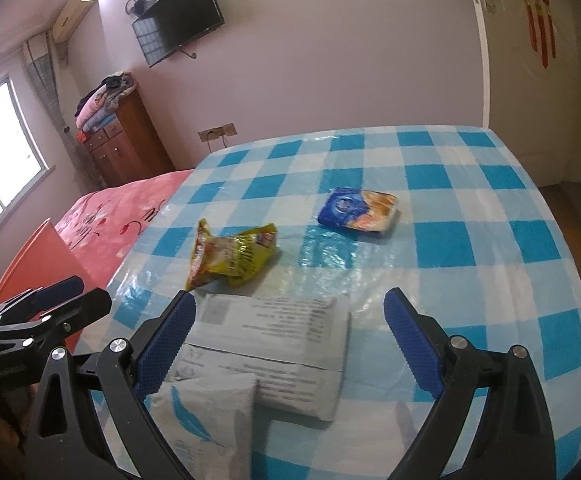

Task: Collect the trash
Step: 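Move both tools back over the table toward the chip bag and packets, then grasp the yellow chip bag with the left tool while the right tool grasps the white wipes packet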

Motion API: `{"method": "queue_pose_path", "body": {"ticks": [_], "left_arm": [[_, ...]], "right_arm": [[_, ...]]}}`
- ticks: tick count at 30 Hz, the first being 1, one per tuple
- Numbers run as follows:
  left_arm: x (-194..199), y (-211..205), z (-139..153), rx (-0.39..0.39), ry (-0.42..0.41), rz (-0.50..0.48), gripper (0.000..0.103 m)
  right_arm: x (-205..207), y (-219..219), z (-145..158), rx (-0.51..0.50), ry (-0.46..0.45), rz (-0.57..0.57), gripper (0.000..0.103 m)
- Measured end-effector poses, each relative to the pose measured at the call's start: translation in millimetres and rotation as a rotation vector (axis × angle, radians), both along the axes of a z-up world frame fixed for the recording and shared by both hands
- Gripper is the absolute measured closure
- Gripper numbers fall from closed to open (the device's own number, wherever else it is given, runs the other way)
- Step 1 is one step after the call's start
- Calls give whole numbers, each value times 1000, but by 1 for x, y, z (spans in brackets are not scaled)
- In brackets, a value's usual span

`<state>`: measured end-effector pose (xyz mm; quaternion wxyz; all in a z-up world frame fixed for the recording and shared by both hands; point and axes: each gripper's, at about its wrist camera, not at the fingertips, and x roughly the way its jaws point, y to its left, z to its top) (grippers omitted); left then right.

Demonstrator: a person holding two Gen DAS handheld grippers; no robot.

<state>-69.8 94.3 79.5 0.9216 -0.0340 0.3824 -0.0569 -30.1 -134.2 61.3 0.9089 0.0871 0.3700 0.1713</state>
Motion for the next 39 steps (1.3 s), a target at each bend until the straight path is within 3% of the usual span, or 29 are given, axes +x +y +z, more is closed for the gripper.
{"method": "queue_pose_path", "body": {"ticks": [16, 25, 39], "left_arm": [[35, -41, -22, 26, 65, -59, 16], [66, -50, -38, 24, 106, -37, 16], [108, -59, -52, 98, 136, -29, 16]], "right_arm": [[11, -50, -23, 20, 61, -74, 9], [19, -66, -31, 20, 85, -94, 9], [45, -69, -46, 7, 169, -46, 9]]}}
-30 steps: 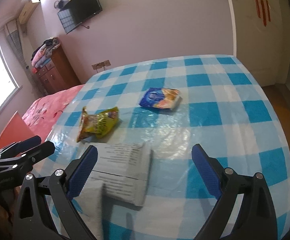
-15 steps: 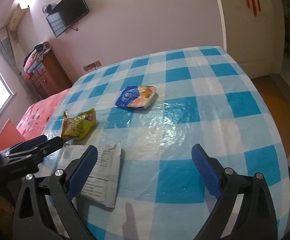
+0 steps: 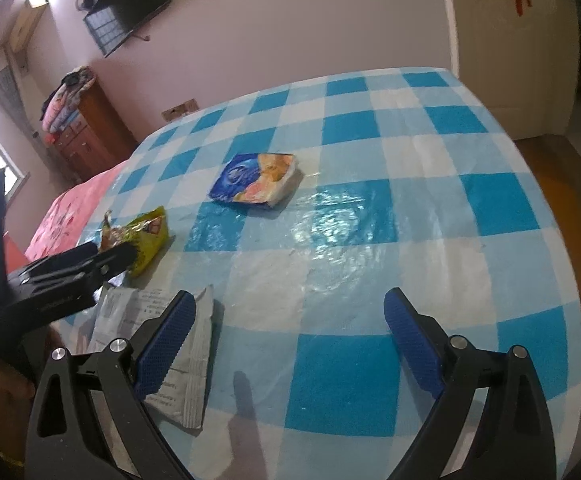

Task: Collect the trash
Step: 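Grasp the yellow chip bag with the left tool while the right tool grasps the white wipes packet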

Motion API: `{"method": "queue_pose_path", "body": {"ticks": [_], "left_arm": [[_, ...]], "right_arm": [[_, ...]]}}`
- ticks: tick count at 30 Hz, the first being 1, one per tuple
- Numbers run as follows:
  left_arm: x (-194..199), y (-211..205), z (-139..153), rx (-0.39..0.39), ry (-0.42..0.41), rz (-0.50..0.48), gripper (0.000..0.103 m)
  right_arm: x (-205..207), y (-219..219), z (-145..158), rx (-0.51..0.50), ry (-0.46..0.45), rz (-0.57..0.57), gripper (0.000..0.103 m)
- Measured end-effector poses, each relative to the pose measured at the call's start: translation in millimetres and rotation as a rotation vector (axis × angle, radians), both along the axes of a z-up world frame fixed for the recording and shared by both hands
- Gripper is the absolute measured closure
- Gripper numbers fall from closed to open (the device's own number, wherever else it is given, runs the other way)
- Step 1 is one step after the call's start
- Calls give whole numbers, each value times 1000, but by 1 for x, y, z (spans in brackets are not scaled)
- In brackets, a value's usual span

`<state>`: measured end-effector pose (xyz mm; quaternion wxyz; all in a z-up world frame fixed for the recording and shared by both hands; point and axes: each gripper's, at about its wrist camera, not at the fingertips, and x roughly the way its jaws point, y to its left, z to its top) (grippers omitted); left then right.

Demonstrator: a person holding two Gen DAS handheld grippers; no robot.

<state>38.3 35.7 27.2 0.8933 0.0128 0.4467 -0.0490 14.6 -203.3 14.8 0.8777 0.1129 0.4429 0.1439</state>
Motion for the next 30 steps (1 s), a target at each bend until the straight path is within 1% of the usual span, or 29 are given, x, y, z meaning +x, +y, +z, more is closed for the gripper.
{"method": "queue_pose_path", "body": {"ticks": [6, 9, 13, 15, 18, 20, 23, 26, 30], "left_arm": [[11, -5, -7, 36, 23, 3, 16], [15, -5, -9, 49, 34, 12, 16], [18, 0, -12, 32, 51, 32, 17], [19, 1, -14, 19, 57, 34, 23], [20, 2, -16, -3, 73, 26, 27], [20, 2, -17, -13, 76, 19, 30], [19, 3, -18, -35, 80, 12, 35], [18, 4, -18, -40, 77, 13, 37], [17, 9, -17, -58, 73, 34, 40]], "right_arm": [[-6, 11, -2, -18, 14, 50, 9], [-12, 15, 1, 1, 19, 74, 9], [-20, 23, 5, -6, 9, 102, 9], [-23, 25, 7, 2, 13, 112, 9], [-32, 28, 10, 36, 25, 134, 9], [-43, 33, 10, 76, 46, 170, 9], [-61, 44, 10, 109, 69, 222, 9], [-80, 61, 8, 108, 88, 285, 9], [-95, 81, 5, 106, 102, 334, 9]]}}
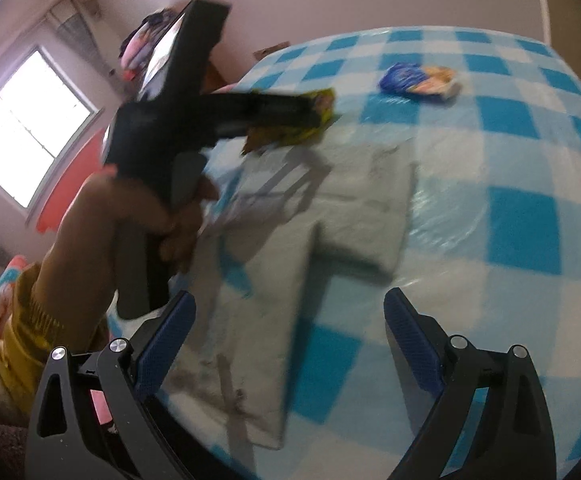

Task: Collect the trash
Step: 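Grasp the yellow chip bag with the left tool while the right tool grasps the white wipes packet, then lift the chip bag and wipes packet and carry them toward the orange bucket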

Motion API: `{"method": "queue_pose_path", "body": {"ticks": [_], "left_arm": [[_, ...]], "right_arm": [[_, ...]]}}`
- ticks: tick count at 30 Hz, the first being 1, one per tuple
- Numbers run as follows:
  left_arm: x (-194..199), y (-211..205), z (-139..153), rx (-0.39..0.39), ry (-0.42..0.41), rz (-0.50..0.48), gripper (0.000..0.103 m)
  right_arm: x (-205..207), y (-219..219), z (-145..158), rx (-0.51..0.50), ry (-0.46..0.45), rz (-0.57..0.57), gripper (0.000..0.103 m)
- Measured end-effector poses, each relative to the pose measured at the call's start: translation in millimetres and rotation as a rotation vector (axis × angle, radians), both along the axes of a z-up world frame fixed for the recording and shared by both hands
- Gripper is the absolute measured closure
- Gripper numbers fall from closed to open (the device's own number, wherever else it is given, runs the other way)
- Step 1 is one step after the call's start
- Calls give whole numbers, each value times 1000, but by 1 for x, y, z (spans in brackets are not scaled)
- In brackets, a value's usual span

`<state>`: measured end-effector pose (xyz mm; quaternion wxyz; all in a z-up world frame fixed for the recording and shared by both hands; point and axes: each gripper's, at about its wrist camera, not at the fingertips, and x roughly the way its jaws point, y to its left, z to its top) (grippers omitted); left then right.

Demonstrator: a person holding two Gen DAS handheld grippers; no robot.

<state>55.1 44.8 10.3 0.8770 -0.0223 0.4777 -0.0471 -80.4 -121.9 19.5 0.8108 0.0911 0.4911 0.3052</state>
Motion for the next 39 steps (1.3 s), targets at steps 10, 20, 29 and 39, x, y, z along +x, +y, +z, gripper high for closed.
{"method": "queue_pose_path", "body": {"ticks": [10, 20, 29, 39], "left_arm": [[-10, 29, 10, -43, -36, 46, 41], [-28, 57, 16, -77, -67, 76, 41], [-52, 79, 21, -99, -86, 91, 42], [-78, 96, 25, -130, -102, 93, 41]], "right_arm": [[-21, 40, -3, -94, -58, 18, 9], [-35, 66, -9, -247, -181, 9, 9], [-32, 67, -12, -276, -200, -15, 21], [-36, 62, -12, -224, -193, 13, 30]]}}
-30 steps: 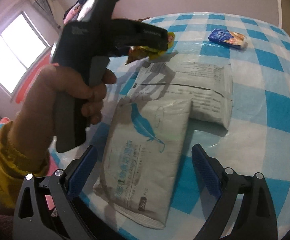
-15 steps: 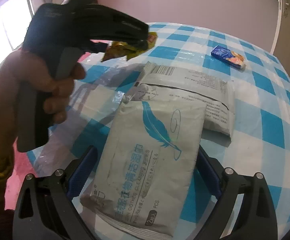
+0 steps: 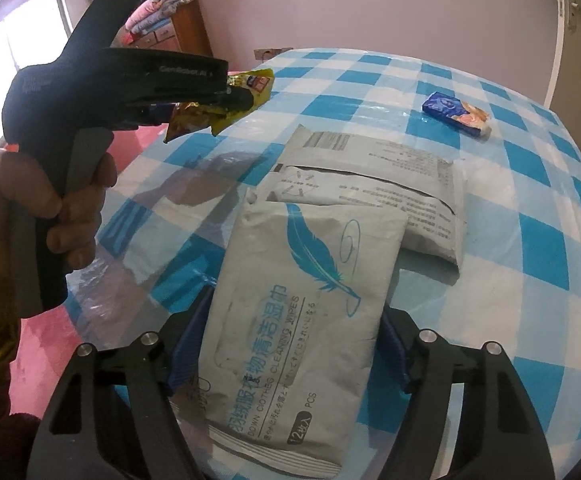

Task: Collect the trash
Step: 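Lift the chip bag and wipes packet and carry them toward the orange bucket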

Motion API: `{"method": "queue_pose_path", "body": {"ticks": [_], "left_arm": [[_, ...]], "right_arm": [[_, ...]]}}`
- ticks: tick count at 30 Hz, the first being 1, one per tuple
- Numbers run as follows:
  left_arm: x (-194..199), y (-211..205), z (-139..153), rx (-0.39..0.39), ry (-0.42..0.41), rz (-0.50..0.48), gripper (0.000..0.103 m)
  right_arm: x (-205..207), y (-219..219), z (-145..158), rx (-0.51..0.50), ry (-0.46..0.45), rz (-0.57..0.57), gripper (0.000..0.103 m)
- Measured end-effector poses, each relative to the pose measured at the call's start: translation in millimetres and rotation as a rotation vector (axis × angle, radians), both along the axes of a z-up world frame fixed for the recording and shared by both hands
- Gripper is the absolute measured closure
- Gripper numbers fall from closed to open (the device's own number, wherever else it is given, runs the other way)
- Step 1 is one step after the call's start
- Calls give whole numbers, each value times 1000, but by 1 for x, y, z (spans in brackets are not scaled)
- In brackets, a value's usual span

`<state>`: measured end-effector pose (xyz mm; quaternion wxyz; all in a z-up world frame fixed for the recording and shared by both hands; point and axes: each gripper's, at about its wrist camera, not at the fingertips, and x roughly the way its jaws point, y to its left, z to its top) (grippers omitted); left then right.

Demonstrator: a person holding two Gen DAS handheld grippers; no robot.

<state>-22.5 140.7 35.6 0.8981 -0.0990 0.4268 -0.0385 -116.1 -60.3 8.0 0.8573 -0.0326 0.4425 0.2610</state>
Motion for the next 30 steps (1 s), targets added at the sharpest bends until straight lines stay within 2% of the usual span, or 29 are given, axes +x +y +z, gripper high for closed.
{"method": "queue_pose_path", "body": {"ticks": [13, 30], "left_arm": [[-31, 21, 24, -27, -61, 12, 41], [-57, 52, 75, 51, -156, 82, 41]], "right_arm": [[-3, -6, 30, 25, -74, -11, 31], [19, -13, 53, 121, 5, -47, 31]]}}
